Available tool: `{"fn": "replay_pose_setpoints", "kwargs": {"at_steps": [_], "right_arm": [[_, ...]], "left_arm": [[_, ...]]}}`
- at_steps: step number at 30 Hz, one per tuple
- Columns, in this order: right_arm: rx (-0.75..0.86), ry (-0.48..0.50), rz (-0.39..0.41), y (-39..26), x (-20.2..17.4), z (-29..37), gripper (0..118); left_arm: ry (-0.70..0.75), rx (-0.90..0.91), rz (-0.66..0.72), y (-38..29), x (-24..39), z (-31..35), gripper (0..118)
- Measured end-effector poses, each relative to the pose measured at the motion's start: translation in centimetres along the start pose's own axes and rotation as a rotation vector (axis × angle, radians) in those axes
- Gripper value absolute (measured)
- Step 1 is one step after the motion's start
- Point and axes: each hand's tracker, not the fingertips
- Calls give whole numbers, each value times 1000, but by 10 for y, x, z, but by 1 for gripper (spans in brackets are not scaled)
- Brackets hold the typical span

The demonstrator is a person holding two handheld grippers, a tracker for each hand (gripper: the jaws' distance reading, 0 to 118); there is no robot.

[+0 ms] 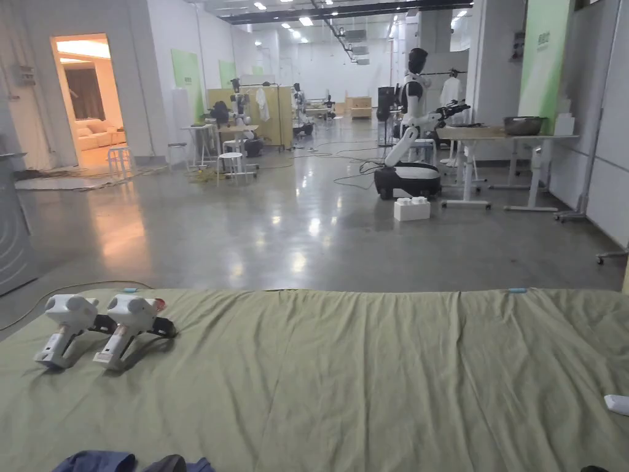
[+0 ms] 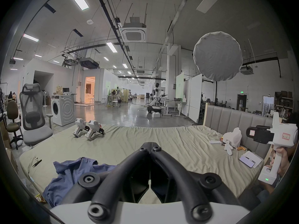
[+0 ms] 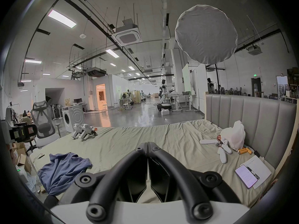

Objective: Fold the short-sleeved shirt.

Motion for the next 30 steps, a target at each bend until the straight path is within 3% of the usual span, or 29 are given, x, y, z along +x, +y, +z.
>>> {"fn": "replay_pose_setpoints", "kwargs": {"at_steps": [6,8,11,13,16,30], "right_arm": [[-13,26,-1,-3,-6,-3,0],[-24,35,-8,-7,-6,-3,0],[-47,45,-21,-14,-6,-3,0],[-72,51,-23,-20,-6,-5,0],[-118,57,-30,-31,-4,-11,0],[-325,5,-30,-68,4,-45,0]], "left_arm": [[31,-18,10,-2,-19,7,5],[55,-72,30,-5,-33,7,25],[85,-168,62,-14,-65,4,39],[116,-239,79,-25,-89,-6,68],[134,-365,73,-47,-124,-30,95],[262,-739,212,-193,-232,-212,96]]}}
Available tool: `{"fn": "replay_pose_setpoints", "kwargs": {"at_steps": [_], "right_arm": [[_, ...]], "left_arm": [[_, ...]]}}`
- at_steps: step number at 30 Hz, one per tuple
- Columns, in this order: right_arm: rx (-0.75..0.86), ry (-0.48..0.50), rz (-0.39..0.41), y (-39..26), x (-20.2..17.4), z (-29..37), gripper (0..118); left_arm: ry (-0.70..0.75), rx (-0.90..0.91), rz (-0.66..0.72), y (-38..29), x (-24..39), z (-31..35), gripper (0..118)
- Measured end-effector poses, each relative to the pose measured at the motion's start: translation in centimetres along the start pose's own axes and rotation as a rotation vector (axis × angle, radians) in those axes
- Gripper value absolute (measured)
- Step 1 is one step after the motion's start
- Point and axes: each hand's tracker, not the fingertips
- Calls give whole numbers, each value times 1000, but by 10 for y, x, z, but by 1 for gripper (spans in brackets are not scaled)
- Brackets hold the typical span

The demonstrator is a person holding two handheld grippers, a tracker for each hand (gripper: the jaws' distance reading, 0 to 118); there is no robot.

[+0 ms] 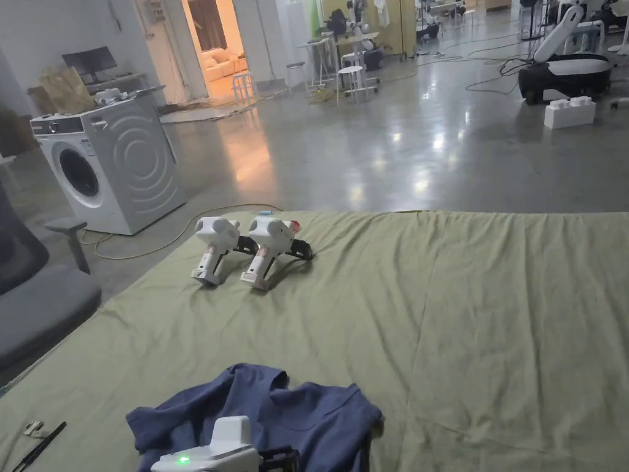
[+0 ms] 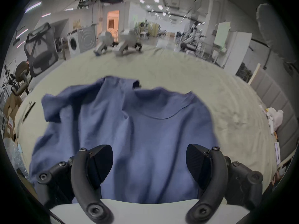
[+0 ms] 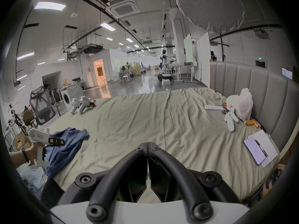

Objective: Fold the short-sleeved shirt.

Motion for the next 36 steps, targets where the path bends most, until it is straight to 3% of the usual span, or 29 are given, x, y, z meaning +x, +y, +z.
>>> {"fn": "replay_pose_setpoints", "kwargs": {"at_steps": [2,5,6,8,11,16,19,24,30,36], "right_arm": [[-41,-19,-3,-5,3,-6,0],[-88,-32,-17,-12,7,-15,0],[-97,-33,-20,-15,8,-15,0],[-113,-32,-26,-20,10,-17,0],[-141,-24,-46,-25,11,-18,0],[-122,-19,-47,-24,13,-7,0],[-99,-12,-46,-21,20,-1,0],[-53,-15,-75,-20,33,15,0],[-14,-61,-143,-26,52,39,0],[5,-132,-174,-35,72,67,0]], "left_arm": [[8,-6,4,1,-4,-24,95],[51,-61,33,0,-4,-41,84],[56,-59,16,-1,-2,-41,75],[65,-34,-38,-2,3,-34,21],[79,-35,-69,-2,5,-37,0],[31,-52,43,16,-3,-26,0],[-55,99,159,43,1,11,0],[-153,230,110,89,51,56,0],[-435,260,-47,101,193,66,0],[-733,110,-295,17,378,54,0]]}}
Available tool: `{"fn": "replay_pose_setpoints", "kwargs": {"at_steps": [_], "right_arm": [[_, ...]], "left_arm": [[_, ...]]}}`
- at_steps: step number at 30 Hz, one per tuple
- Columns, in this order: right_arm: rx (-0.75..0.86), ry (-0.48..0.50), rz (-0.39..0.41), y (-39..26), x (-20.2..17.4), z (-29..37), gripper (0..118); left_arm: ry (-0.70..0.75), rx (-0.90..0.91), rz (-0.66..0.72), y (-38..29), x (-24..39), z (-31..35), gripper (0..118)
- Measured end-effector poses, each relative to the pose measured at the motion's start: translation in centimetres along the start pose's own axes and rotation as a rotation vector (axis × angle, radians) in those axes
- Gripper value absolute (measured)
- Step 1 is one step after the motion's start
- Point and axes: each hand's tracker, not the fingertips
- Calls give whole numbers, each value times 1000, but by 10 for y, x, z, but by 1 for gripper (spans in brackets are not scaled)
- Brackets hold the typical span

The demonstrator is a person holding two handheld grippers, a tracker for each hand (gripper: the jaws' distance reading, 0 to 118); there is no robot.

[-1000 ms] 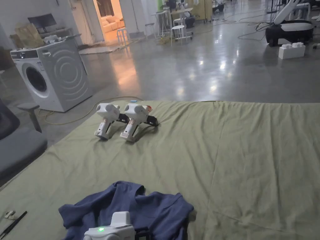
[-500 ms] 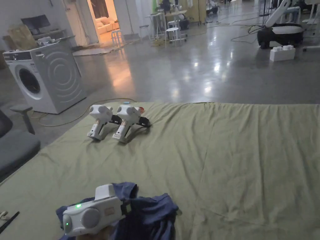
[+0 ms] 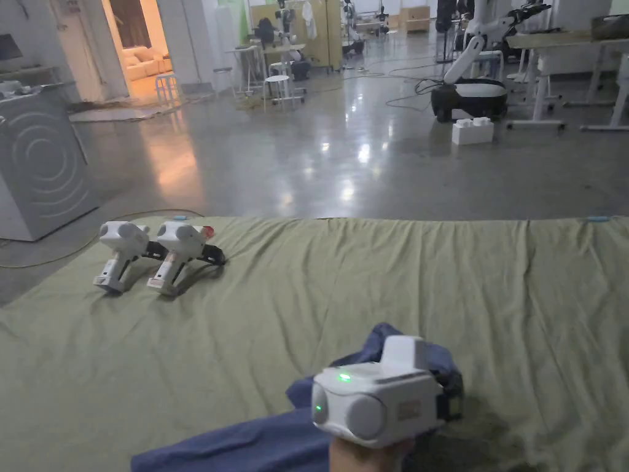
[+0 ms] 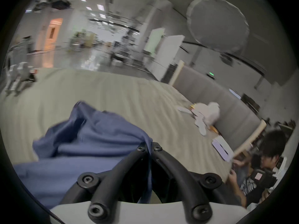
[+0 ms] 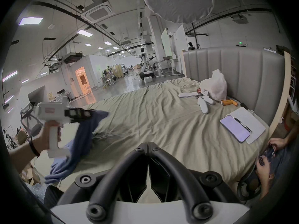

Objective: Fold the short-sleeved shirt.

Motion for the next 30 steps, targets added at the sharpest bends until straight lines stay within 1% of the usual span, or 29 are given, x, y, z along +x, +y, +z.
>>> {"fn": "replay_pose_setpoints", "kwargs": {"at_steps": [1,2,3,5,6,7,10,13,14,15,16,17,18,21,23,25,28,30], "right_arm": [[5,-13,-3,-1,4,6,0],[9,-25,-6,-2,8,12,0],[12,-39,-11,-3,11,16,0],[12,-60,-11,-5,18,26,0],[12,-74,-9,-8,21,29,0],[12,-89,-7,-10,23,33,0],[4,-96,-10,-18,27,40,0],[-4,-98,-19,-23,26,42,0],[-7,-92,-21,-23,23,41,0],[-10,-86,-20,-23,21,40,0],[-12,-77,-17,-23,19,38,0],[-8,-65,-13,-21,16,36,0],[-1,-49,-7,-19,13,34,0],[44,-5,22,-10,2,30,0],[71,25,48,-1,-7,26,0],[104,49,66,6,-15,23,0],[151,83,98,18,-31,20,0],[181,107,139,27,-41,20,0]], "left_arm": [[-19,-27,25,-16,24,-15,0],[-80,-93,33,-32,47,-30,0],[-114,-119,23,-51,67,-39,0],[-159,-209,-49,-92,108,-54,0],[-159,-234,-63,-110,124,-56,0],[-190,-270,-91,-127,137,-57,0],[-242,-338,-85,-168,164,-54,0],[-244,-309,-56,-186,166,-44,0],[-233,-303,-47,-186,163,-42,8],[-238,-303,-35,-183,157,-38,23],[-251,-306,-6,-180,148,-32,56],[-225,-267,17,-172,141,-21,78],[-205,-234,9,-162,134,-7,86],[-128,-50,-74,-126,110,52,86],[-15,86,-143,-101,94,105,86],[102,223,-183,-82,83,157,86],[283,415,-187,-68,74,229,85],[373,495,-199,-66,71,267,84]]}}
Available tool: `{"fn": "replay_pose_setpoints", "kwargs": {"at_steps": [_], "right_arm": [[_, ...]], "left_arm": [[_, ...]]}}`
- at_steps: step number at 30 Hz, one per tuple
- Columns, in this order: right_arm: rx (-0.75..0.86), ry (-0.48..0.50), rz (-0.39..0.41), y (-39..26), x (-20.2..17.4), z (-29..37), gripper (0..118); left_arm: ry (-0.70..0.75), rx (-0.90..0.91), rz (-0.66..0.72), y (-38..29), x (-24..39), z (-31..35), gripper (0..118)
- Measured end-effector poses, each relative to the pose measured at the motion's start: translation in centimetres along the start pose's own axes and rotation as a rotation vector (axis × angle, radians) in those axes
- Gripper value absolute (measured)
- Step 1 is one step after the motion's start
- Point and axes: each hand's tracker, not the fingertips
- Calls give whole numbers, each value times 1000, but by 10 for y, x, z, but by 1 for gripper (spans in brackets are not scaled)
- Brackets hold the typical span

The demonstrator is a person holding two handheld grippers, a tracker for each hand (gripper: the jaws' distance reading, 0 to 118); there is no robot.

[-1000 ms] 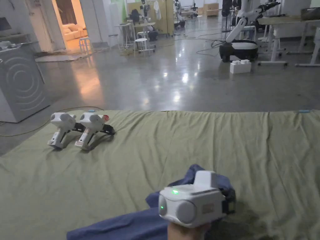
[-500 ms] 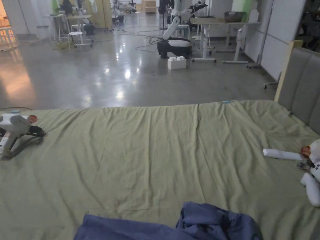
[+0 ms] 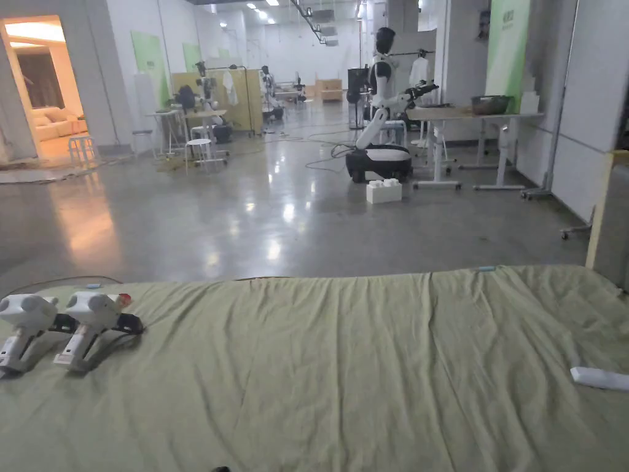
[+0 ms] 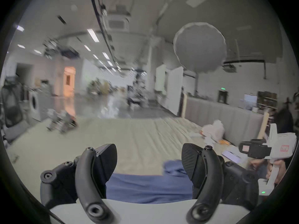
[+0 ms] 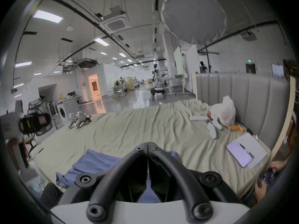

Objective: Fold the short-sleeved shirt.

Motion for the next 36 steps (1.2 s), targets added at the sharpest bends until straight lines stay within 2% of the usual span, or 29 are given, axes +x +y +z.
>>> {"fn": "replay_pose_setpoints", "kwargs": {"at_steps": [2,5,7,10,14,15,29,32,36], "right_arm": [[32,11,40,10,-12,2,0],[88,38,76,18,-25,6,0],[100,36,87,22,-31,9,0],[129,11,118,24,-39,14,0],[134,17,140,28,-40,17,0],[132,22,133,28,-39,17,0],[107,17,105,28,-33,14,0],[75,19,68,23,-27,11,0],[-14,-14,35,12,-18,1,0]], "left_arm": [[102,42,-49,10,-11,24,76],[248,63,-122,19,-22,53,69],[316,81,-158,20,-25,67,52],[374,60,-196,27,-32,84,39],[386,63,-172,35,-42,99,5],[374,75,-152,36,-43,102,1],[232,7,-104,33,-38,75,0],[184,-57,-55,31,-46,56,0],[130,-260,63,13,-73,7,0]]}}
